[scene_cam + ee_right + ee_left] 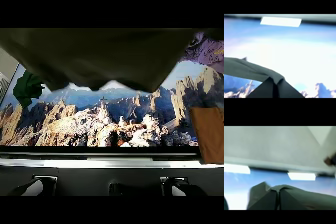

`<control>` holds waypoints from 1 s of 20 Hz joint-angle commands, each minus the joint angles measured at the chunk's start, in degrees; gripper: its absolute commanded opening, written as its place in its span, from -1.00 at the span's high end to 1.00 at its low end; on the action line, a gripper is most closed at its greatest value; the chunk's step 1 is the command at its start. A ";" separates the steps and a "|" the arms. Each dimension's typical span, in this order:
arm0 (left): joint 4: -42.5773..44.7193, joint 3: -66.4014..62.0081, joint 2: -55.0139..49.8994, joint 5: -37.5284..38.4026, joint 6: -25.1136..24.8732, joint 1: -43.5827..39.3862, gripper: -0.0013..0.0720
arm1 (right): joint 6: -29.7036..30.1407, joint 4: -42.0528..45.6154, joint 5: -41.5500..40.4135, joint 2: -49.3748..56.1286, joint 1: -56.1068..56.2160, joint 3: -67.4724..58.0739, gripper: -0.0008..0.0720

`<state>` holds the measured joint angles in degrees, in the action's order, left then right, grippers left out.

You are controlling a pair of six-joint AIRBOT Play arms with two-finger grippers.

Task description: Fold the clothes and pants, and hang the long-sleeved shirts on hangers.

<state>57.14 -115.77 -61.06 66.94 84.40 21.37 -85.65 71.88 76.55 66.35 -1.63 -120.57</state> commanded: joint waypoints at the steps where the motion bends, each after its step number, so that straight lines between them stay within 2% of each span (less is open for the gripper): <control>1: 14.84 -2.40 11.93 -1.95 7.91 -0.02 0.93 | -1.77 8.11 0.81 -11.78 -0.02 -1.55 0.91; 5: 22.80 1.86 20.26 -2.01 12.59 -0.02 0.93 | -3.17 10.10 -1.36 -18.14 -0.02 -1.55 0.91; 8: 23.96 2.05 19.65 -1.99 12.72 -0.02 0.93 | -3.69 10.29 -1.68 -17.00 -0.02 -1.53 0.91; 10: 22.45 3.34 17.35 -1.49 12.09 -0.04 0.93 | -6.05 10.23 0.70 -13.31 -0.02 -1.53 0.91; 13: 14.45 6.91 10.23 2.19 5.20 -0.04 0.93 | -8.72 8.74 6.67 -4.70 0.00 -0.17 0.90; 15: 9.60 10.45 3.37 3.98 1.44 -0.35 0.93 | -8.68 5.99 7.63 1.42 0.00 4.79 0.90; 18: 9.31 15.30 -9.64 3.08 -3.67 -3.85 0.93 | -8.61 5.25 7.04 12.02 0.04 11.69 0.90; 20: 9.46 16.04 -19.43 1.16 -4.74 -6.47 0.93 | -8.66 5.20 5.20 20.33 0.04 13.66 0.90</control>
<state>68.53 -102.24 -68.82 69.43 83.81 17.74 -93.97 78.11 82.52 76.79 -1.58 -110.74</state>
